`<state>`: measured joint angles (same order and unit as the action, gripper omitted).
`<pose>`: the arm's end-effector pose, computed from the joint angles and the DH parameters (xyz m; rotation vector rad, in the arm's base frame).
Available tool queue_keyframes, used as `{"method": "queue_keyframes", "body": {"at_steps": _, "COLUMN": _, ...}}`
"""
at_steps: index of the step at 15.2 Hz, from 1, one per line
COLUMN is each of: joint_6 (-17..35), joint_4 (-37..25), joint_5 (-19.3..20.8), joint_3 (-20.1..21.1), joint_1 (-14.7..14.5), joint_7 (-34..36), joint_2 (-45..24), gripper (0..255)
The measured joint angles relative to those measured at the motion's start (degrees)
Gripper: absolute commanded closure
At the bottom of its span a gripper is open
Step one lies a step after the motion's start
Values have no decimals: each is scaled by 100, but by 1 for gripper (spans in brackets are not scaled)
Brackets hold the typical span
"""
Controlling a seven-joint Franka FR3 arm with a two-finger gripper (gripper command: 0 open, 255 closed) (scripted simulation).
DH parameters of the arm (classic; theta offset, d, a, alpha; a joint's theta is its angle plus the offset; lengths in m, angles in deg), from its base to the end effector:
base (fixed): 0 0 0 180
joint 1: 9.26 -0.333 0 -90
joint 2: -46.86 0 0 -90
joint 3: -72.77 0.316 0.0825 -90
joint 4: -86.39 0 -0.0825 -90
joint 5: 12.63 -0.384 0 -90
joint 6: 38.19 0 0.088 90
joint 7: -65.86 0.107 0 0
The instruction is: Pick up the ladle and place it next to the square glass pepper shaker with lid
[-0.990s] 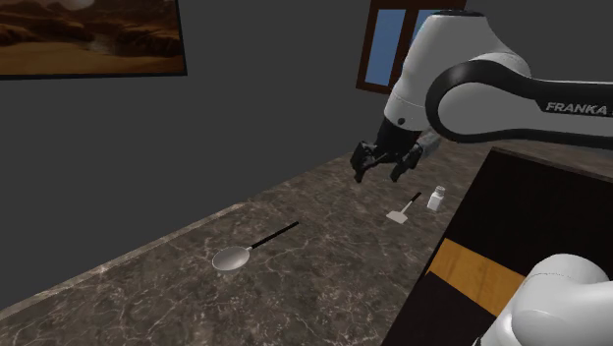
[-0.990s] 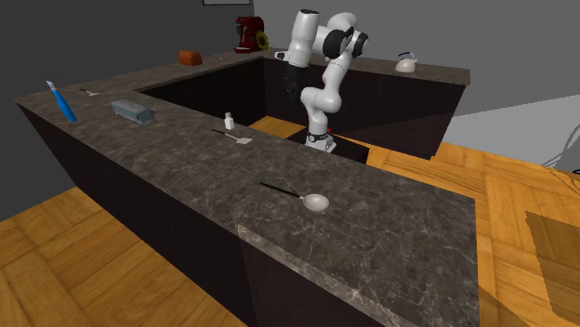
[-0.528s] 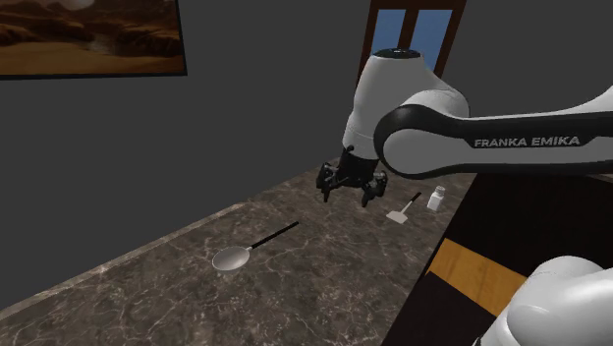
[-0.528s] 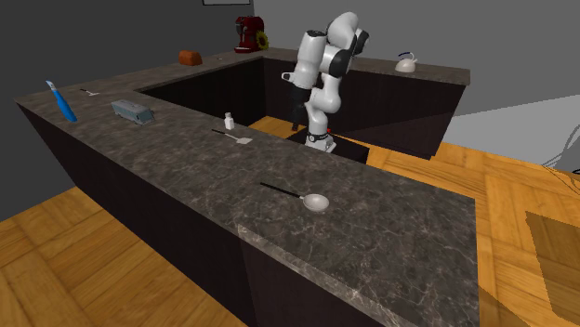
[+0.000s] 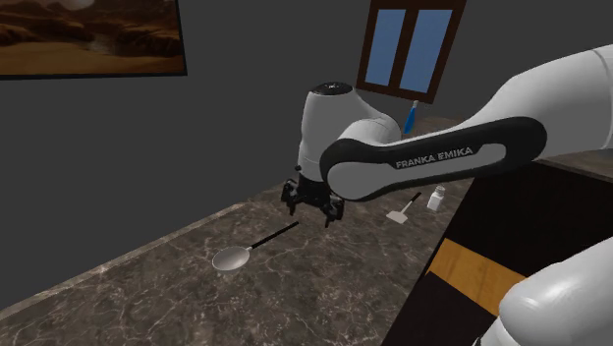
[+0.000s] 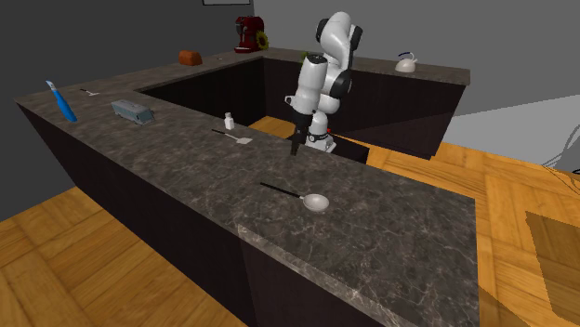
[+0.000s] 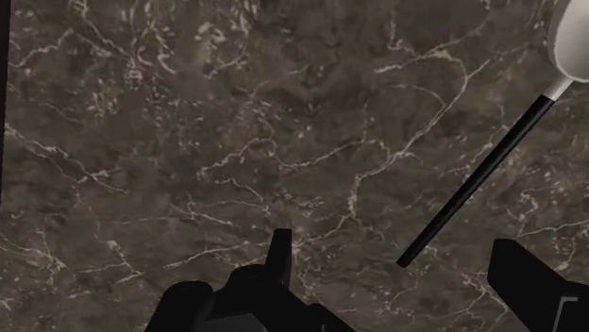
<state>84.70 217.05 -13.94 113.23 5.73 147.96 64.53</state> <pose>0.4309 0.2215 0.4583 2.7111 -1.5047 0.3180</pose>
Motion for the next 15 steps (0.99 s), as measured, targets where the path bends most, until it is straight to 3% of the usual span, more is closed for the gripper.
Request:
{"method": "queue_keyframes", "body": {"at_steps": 4, "joint_6": 167, "joint_4": -657, "joint_5": 833, "joint_3": 676, "joint_1": 393, "joint_7": 1606, "joint_2": -1234, "gripper": 0}}
{"method": "queue_keyframes", "body": {"at_steps": 6, "joint_6": 165, "joint_4": -985, "joint_5": 1355, "joint_3": 843, "joint_1": 413, "joint_7": 2442, "joint_2": -1877, "gripper": 0}}
{"method": "queue_keyframes", "body": {"at_steps": 9, "joint_6": 89, "joint_4": -1647, "joint_5": 2254, "joint_3": 737, "joint_1": 153, "joint_7": 3636, "joint_2": -2989, "gripper": 0}}
{"method": "queue_keyframes", "body": {"at_steps": 11, "joint_6": 43, "joint_4": -1948, "joint_5": 2541, "joint_3": 589, "joint_1": -74, "joint_7": 4176, "joint_2": -3424, "gripper": 0}}
{"method": "queue_keyframes", "body": {"at_steps": 15, "joint_6": 170, "joint_4": -2086, "joint_5": 2859, "joint_3": 397, "joint_1": -256, "joint_7": 4499, "joint_2": -3826, "gripper": 0}}
